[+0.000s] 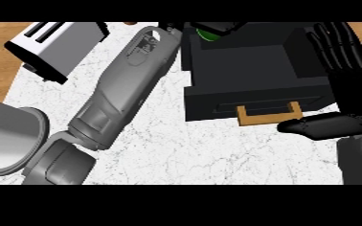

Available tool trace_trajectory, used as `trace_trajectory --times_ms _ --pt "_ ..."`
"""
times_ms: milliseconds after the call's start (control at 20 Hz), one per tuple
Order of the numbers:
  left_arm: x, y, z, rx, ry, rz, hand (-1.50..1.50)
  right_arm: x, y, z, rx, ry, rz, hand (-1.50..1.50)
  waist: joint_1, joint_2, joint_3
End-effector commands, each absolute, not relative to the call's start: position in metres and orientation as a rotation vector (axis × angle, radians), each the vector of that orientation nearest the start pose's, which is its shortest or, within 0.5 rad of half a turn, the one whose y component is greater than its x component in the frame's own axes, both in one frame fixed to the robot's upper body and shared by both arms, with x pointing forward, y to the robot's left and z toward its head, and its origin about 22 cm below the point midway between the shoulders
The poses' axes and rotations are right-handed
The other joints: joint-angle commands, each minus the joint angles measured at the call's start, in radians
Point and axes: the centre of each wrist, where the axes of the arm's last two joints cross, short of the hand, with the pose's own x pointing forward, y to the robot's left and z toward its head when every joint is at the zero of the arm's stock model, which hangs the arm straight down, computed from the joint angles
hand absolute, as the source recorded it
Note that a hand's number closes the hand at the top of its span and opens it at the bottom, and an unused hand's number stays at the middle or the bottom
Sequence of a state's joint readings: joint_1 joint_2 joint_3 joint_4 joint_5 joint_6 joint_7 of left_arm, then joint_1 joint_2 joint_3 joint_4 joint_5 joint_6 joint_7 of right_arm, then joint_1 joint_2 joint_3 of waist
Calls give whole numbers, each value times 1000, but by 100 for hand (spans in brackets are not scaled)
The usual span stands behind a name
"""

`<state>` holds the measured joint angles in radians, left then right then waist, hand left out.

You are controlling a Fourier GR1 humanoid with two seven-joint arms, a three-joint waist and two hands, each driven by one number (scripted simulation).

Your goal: Pick up the cup, place it into the drawer and close the drawer

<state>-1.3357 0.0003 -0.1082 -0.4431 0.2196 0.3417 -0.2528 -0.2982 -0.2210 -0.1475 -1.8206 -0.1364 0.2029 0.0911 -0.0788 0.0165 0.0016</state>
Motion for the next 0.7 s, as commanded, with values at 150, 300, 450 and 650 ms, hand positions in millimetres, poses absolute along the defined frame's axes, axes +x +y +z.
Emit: trace_trajectory --times_ms 150,300,450,650 --pt "447 31 151 -9 -1777 -417 150 295 -258 156 77 -2041 329 -150 -44 17 1" --pt "443 42 121 25 -1706 -459 150 292 -257 166 121 -2042 354 -150 -87 21 1" --pt "443 38 125 53 -1713 -486 150 299 -251 158 161 -2037 370 -150 -111 31 2" --pt "440 42 115 -47 -1741 -411 -150 300 -238 170 191 -2062 406 -150 -125 37 -1"
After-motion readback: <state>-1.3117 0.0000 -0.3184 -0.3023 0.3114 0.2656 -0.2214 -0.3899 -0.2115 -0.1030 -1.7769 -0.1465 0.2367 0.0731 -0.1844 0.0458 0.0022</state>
